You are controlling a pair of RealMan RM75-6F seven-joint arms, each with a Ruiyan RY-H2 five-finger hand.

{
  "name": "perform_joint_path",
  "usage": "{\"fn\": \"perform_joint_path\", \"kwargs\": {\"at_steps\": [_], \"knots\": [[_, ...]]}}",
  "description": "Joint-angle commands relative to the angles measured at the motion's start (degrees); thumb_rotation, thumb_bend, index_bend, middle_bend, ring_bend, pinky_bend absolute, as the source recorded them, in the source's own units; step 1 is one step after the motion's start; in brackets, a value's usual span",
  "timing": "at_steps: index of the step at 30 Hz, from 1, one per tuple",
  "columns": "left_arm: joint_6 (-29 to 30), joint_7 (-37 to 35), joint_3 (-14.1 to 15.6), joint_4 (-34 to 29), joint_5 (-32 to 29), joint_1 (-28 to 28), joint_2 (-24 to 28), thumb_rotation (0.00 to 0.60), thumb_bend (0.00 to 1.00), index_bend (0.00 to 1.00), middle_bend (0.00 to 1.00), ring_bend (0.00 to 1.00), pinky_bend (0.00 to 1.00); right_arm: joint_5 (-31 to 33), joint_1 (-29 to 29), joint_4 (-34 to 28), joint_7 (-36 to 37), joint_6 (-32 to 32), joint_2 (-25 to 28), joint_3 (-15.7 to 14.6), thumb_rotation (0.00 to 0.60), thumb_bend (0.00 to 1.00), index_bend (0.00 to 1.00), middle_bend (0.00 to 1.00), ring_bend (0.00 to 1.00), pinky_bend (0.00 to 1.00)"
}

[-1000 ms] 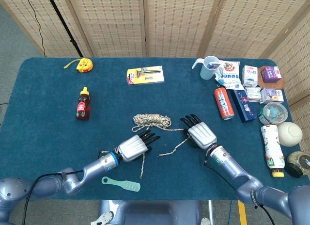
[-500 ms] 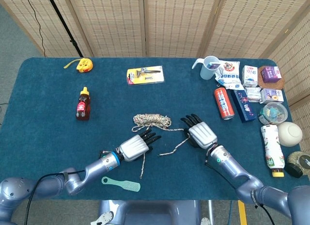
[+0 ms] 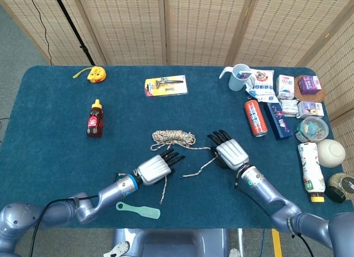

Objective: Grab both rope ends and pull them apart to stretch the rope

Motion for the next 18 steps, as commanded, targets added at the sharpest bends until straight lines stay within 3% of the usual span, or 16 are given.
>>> {"fn": "perform_joint_path", "kwargs": {"at_steps": [1, 18], "knots": [[0.03, -0.01, 0.04, 0.01, -0.03, -0.04, -0.03, 0.600, 0.37, 0.54, 0.00, 0.00, 0.00, 0.01, -0.01, 0.01, 0.00, 0.00, 0.01, 0.01, 0.600, 0.56, 0.58, 0.12, 0.03, 0.00], [0.53, -0.19, 0.32, -0.20, -0.37, -0.07, 0.52, 0.600, 0.38, 0.49, 0.00, 0.00, 0.00, -0.03, 0.15, -0.16, 0.18, -0.23, -0.06, 0.07, 0.600, 0.56, 0.58, 0.12, 0.03, 0.00]]}}
